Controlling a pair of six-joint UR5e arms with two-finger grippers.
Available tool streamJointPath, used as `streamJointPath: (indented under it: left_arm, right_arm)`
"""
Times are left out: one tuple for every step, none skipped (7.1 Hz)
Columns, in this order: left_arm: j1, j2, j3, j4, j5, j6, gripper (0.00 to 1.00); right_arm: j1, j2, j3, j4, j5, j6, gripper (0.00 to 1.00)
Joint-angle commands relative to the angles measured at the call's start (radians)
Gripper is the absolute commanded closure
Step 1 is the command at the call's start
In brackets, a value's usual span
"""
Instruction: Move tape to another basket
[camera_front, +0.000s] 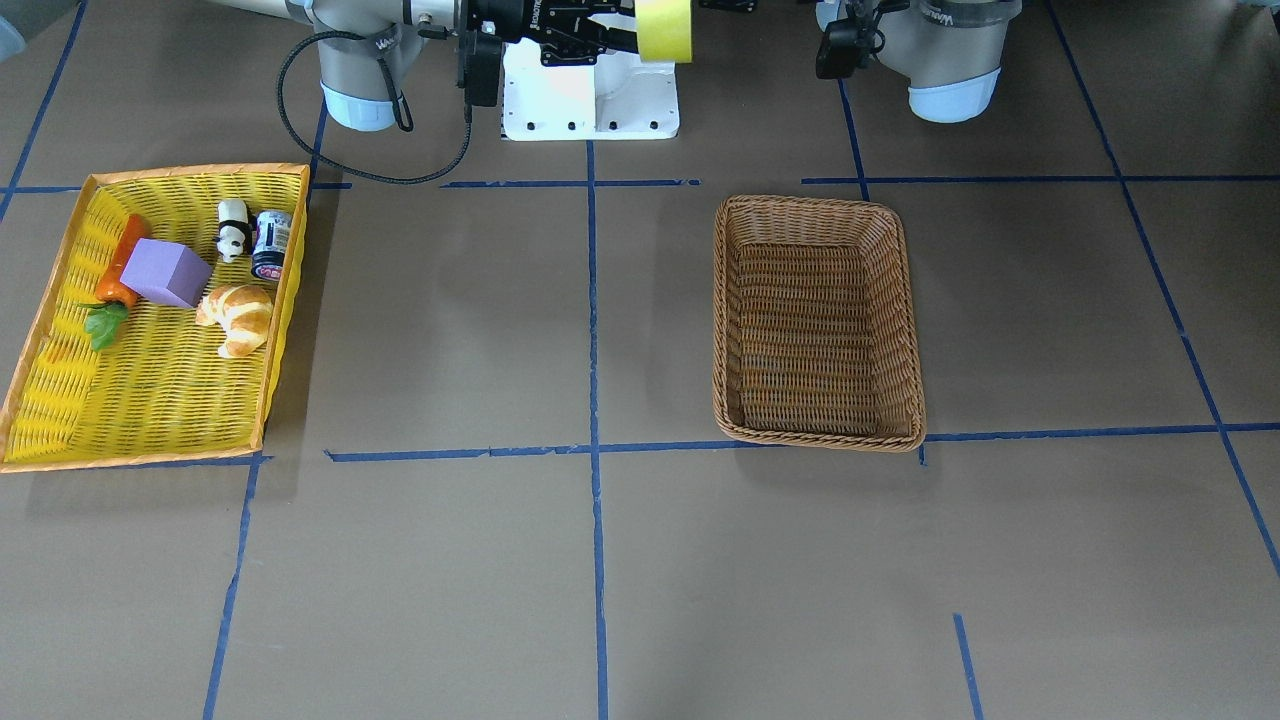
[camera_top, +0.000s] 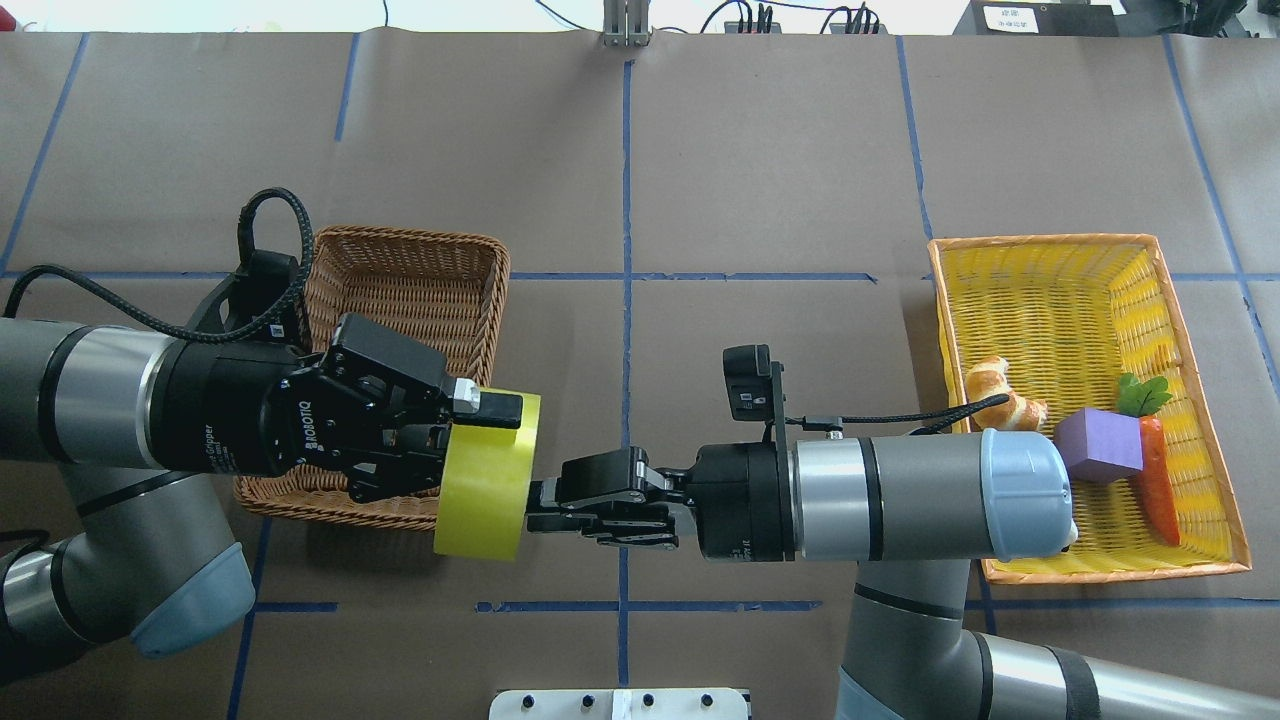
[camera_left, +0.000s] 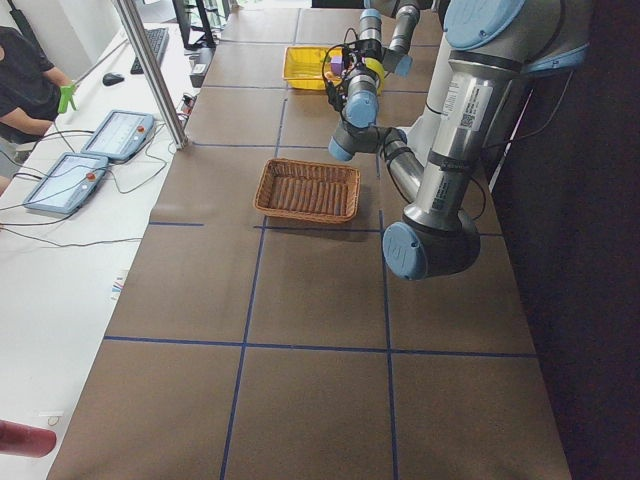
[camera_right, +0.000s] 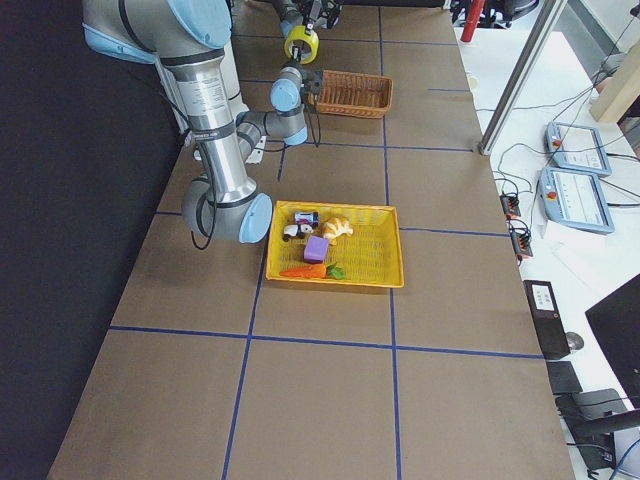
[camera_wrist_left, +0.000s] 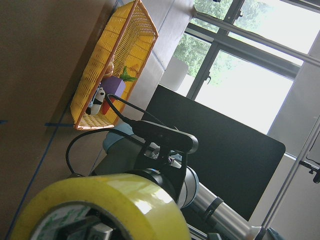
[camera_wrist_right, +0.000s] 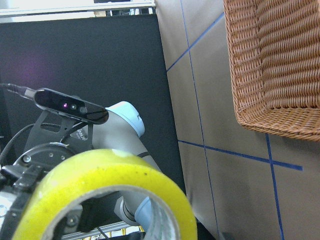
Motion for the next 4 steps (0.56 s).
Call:
streamJointPath:
  left_arm:
    - [-0.002, 0.008, -0.002, 0.000, -0.003, 0.000, 0.99]
    - [-0.005, 0.011, -0.005, -0.002, -0.009, 0.003, 0.99]
    - [-0.021, 0.011, -0.023, 0.000, -0.012, 0.003, 0.99]
    - [-0.099, 0.030, -0.017, -0.002, -0.055, 0.009, 0.99]
  right_arm:
    - [0.002, -0.001, 0.001, 0.002, 0.000, 0.000, 0.00]
    - [0.003, -0.005, 0.001, 0.002, 0.000, 0.000, 0.00]
    - [0.012, -0.002, 0.001, -0.003, 0.000, 0.000, 0.00]
    - [0.026, -0.003, 0.001, -0.006, 0.001, -0.006, 0.00]
